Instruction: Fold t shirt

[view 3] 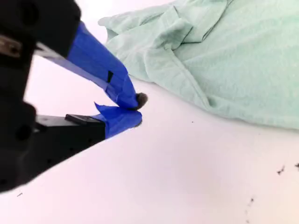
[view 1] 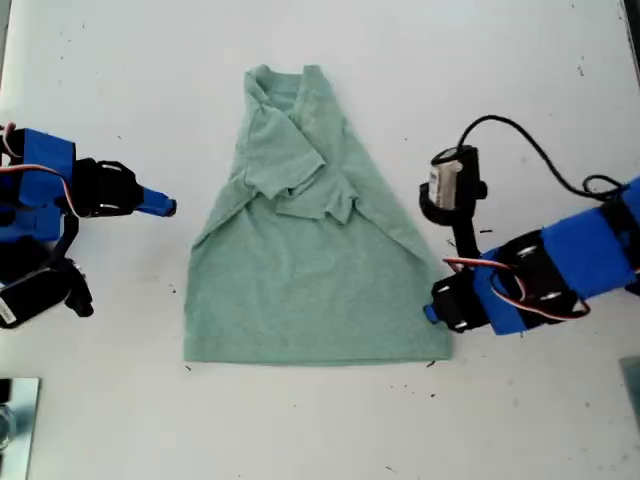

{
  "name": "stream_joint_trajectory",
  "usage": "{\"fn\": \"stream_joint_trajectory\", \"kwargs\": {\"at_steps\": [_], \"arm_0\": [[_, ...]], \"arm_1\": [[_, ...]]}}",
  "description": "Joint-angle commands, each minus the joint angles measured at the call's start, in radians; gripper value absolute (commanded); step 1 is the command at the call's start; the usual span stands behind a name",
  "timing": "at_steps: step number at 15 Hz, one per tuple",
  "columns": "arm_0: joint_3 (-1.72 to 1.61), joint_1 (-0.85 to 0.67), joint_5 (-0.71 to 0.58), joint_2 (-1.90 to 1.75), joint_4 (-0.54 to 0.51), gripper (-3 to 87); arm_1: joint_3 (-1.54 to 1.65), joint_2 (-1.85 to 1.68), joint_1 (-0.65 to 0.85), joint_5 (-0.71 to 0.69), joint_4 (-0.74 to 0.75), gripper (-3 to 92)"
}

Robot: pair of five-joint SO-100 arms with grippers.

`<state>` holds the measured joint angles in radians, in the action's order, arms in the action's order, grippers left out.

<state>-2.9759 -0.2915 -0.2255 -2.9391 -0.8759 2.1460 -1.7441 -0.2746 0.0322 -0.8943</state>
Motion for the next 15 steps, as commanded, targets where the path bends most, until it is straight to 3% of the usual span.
{"fn": "stream_joint_trajectory", "kwargs": {"at_steps": [1, 4, 7, 9, 15], "arm_0": [[0.005, 0.014, 0.0, -0.008, 0.012, -0.2], [0.005, 0.02, 0.003, -0.009, 0.008, -0.2], [0.005, 0.02, 0.009, -0.012, 0.008, -0.2], [0.005, 0.017, 0.011, -0.028, 0.002, -0.2], [0.005, 0.02, 0.018, -0.04, -0.006, -0.2]], "arm_1": [[0.018, -0.006, 0.002, 0.0, 0.026, 1.2], [-0.084, -0.034, 0.018, -0.046, -0.178, -1.3], [-0.515, -0.017, 0.049, -0.192, -0.638, -1.3], [-0.819, 0.032, 0.051, -0.275, -0.851, -1.3], [-1.091, 0.192, 0.067, -0.321, -0.798, -1.2]]}}
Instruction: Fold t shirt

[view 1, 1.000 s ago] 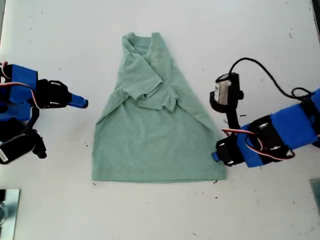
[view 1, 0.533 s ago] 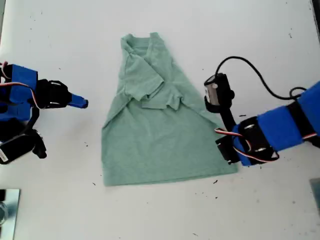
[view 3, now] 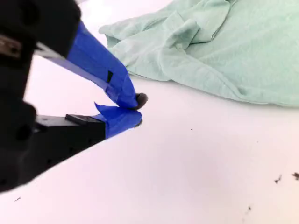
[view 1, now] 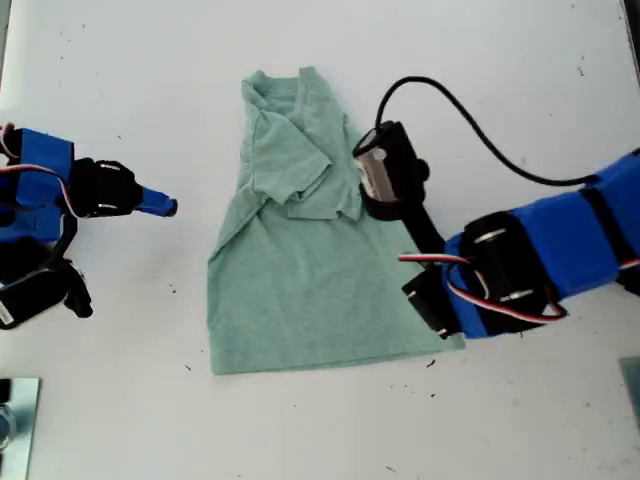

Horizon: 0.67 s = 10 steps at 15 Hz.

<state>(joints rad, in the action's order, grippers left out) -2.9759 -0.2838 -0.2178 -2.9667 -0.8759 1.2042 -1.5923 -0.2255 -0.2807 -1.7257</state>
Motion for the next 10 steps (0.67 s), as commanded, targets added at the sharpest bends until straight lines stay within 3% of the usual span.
{"fn": "stream_joint_trajectory", "kwargs": {"at_steps": [1, 3, 5, 6, 7, 8, 10], "arm_0": [[0.005, 0.012, 0.011, -0.012, -0.006, -0.2], [0.005, 0.009, 0.011, -0.012, -0.006, -0.2], [0.006, 0.009, 0.009, -0.012, -0.008, -0.2], [0.008, 0.011, 0.009, -0.012, -0.008, -0.2], [0.008, 0.009, 0.009, -0.012, -0.008, -0.2], [0.008, 0.008, 0.009, -0.012, -0.008, -0.2], [0.008, 0.006, 0.009, -0.012, -0.008, -0.2]], "arm_1": [[-0.268, 0.132, 0.025, -0.021, 0.074, -1.2], [-0.256, 0.202, 0.046, -0.057, 0.341, -1.2], [-0.259, 0.253, 0.051, -0.083, 0.44, 2.4], [-0.265, 0.232, 0.041, -0.129, 0.479, 32.3], [-0.275, 0.179, 0.037, -0.16, 0.482, 35.1], [-0.255, 0.104, 0.038, -0.17, 0.471, 26.0], [-0.178, -0.054, 0.051, -0.163, 0.411, 27.1]]}}
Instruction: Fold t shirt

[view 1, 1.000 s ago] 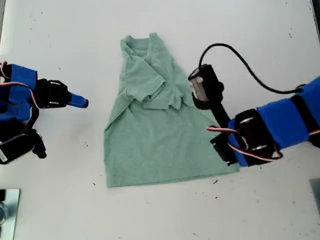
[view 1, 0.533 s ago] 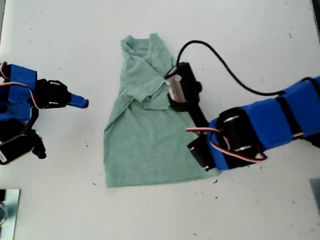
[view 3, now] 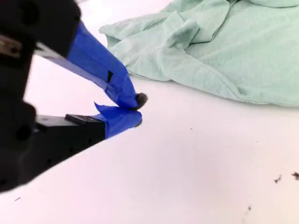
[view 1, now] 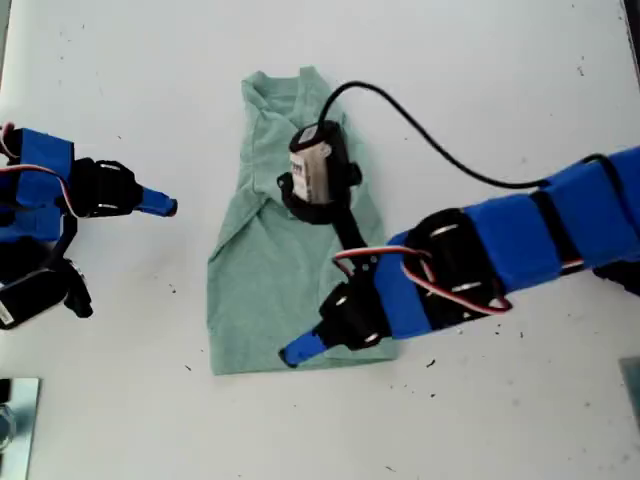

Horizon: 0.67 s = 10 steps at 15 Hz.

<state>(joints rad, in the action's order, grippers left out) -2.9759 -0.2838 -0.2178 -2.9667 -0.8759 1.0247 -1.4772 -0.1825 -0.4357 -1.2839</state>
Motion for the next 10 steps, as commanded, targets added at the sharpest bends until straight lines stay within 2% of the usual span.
{"fn": "stream_joint_trajectory", "kwargs": {"at_steps": [1, 2, 3, 5, 8, 10], "arm_0": [[0.008, 0.006, 0.009, -0.014, -0.008, -0.2], [0.008, 0.006, 0.009, -0.017, -0.009, -0.2], [0.008, 0.006, 0.011, -0.017, -0.009, -0.2], [0.006, 0.005, 0.011, -0.017, -0.009, -0.2], [0.005, 0.002, 0.011, -0.017, -0.008, -0.2], [0.012, 0.002, 0.011, -0.018, -0.008, -0.2]], "arm_1": [[0.043, -0.224, 0.018, 0.005, -0.089, 24.2], [0.124, -0.291, 0.034, 0.015, -0.143, 18.2], [0.282, -0.399, 0.06, 0.046, -0.158, 4.9], [0.675, -0.686, 0.126, 0.032, -0.11, 2.5], [1.348, -1.198, 0.284, -0.02, 0.054, 2.5], [1.689, -1.551, 0.342, -0.054, 0.087, 2.5]]}}
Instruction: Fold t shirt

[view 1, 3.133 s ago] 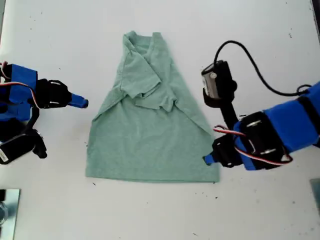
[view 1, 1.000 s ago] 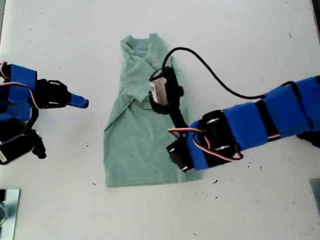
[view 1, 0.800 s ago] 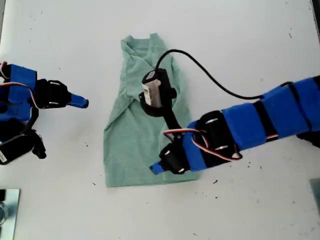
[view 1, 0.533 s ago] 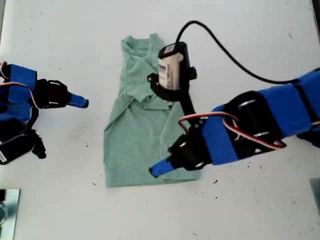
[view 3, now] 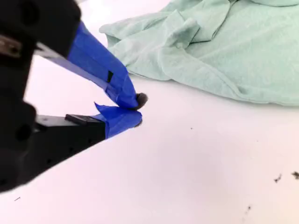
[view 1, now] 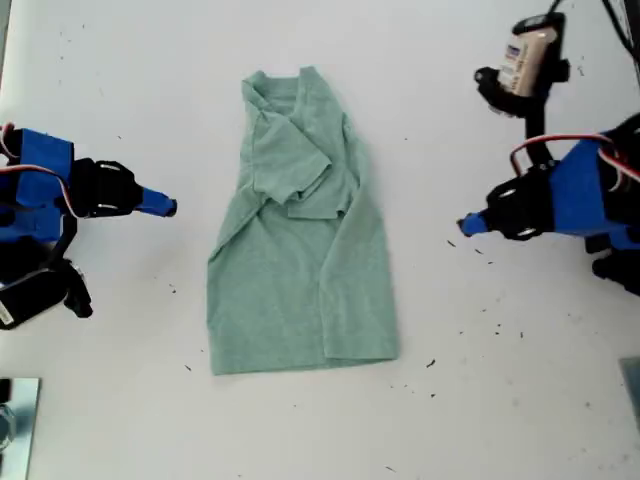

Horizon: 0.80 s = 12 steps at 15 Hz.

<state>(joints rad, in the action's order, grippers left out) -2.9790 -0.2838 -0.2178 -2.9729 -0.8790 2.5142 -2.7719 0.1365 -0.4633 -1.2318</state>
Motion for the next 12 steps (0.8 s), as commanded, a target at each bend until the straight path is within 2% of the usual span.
{"fn": "stream_joint_trajectory", "kwargs": {"at_steps": [1, 3, 4, 8, 9, 11, 12], "arm_0": [[0.051, 0.012, 0.011, -0.002, -0.006, -0.2], [0.287, 0.081, 0.034, 0.232, -0.054, -0.3], [0.479, 0.126, 0.052, 0.394, -0.146, -0.3], [1.264, 0.319, 0.118, 0.825, -0.632, -0.3], [1.468, 0.396, 0.14, 0.93, -0.707, -0.3], [1.623, 0.48, 0.156, 1.043, -0.712, -0.3], [1.626, 0.495, 0.163, 1.089, -0.713, 13.6]], "arm_1": [[0.298, -0.393, 0.04, -0.034, -0.002, 2.5], [0.414, -0.548, 0.074, -0.029, -0.1, 2.5], [0.451, -0.586, 0.072, -0.032, -0.095, 2.5], [0.537, -0.66, 0.078, -0.023, -0.089, 2.5], [0.535, -0.661, 0.08, -0.023, -0.089, 2.5], [0.534, -0.664, 0.084, -0.026, -0.089, 2.5], [0.534, -0.664, 0.084, -0.026, -0.089, 2.5]]}}
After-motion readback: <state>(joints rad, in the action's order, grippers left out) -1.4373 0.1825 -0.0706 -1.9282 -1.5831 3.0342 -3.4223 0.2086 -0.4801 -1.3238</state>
